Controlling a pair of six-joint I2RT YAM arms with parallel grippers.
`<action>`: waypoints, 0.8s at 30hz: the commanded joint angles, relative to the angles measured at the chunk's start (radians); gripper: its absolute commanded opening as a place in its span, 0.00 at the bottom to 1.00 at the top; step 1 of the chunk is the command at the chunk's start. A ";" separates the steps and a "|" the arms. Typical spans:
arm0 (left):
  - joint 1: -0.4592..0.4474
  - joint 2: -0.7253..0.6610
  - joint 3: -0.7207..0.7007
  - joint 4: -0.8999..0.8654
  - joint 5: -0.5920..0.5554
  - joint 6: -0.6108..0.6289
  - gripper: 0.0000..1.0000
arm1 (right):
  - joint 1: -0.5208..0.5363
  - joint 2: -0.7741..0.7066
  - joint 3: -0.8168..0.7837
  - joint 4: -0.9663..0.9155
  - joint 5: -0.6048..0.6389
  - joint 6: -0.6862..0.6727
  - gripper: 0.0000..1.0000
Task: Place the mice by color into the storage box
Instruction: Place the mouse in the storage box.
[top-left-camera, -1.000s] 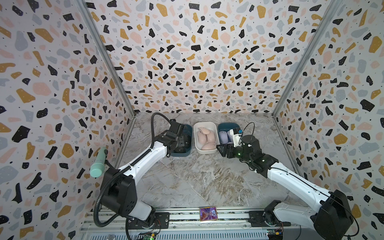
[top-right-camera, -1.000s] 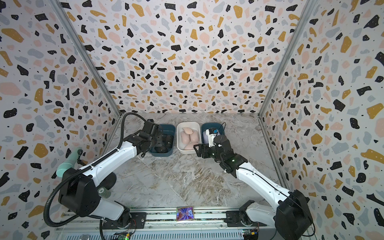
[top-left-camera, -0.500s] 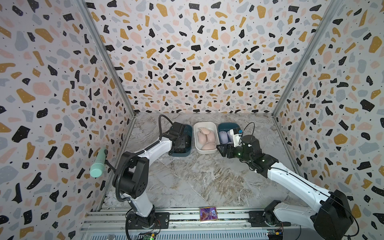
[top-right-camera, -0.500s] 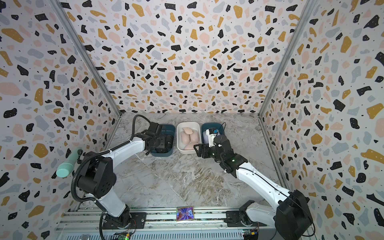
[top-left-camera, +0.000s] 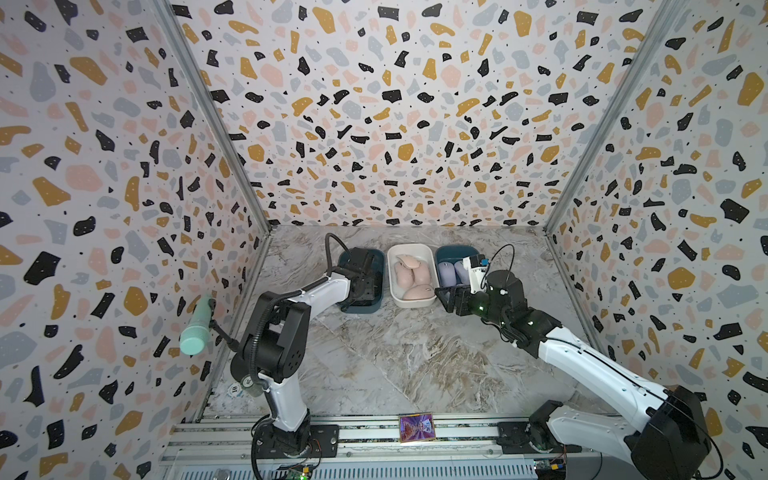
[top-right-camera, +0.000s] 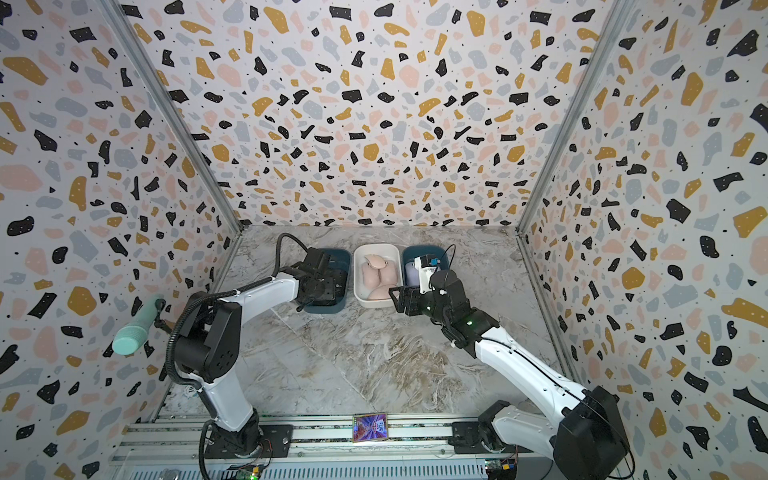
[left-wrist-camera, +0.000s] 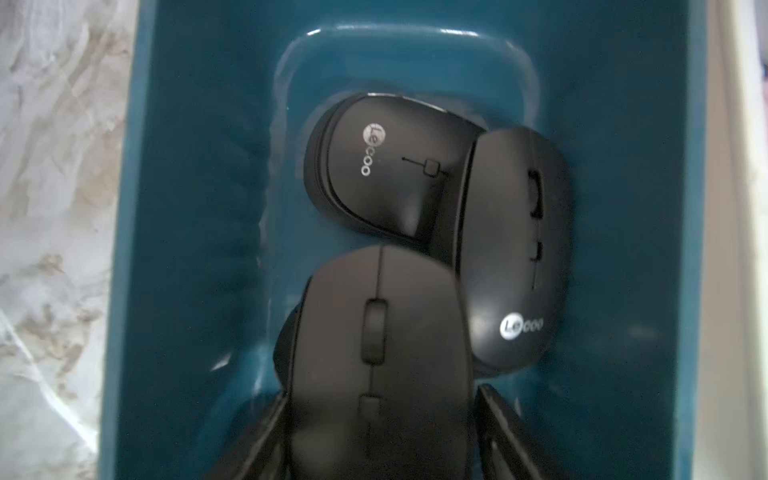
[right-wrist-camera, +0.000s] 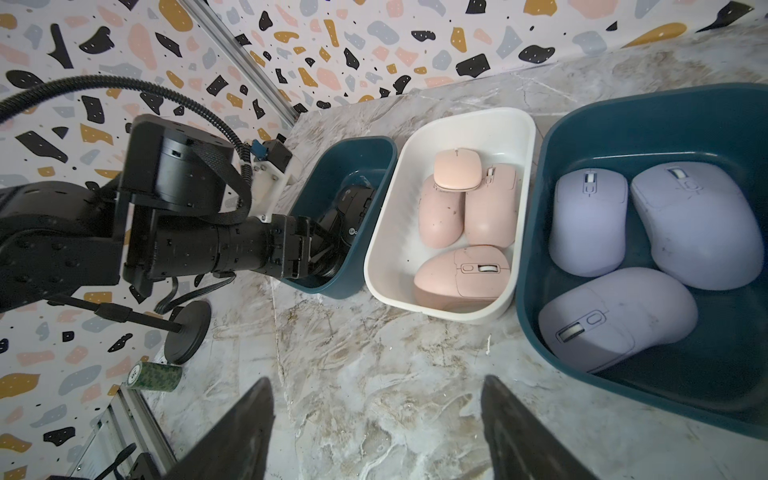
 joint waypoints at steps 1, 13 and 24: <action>0.005 0.004 0.033 0.020 -0.003 0.014 0.73 | -0.004 -0.032 -0.003 -0.019 0.020 -0.004 0.79; 0.004 -0.063 0.081 0.012 -0.044 0.003 0.76 | -0.010 -0.035 -0.008 -0.017 0.039 -0.018 0.79; 0.004 -0.304 0.024 0.146 -0.157 -0.025 0.78 | -0.047 -0.026 -0.025 0.022 0.104 -0.067 0.79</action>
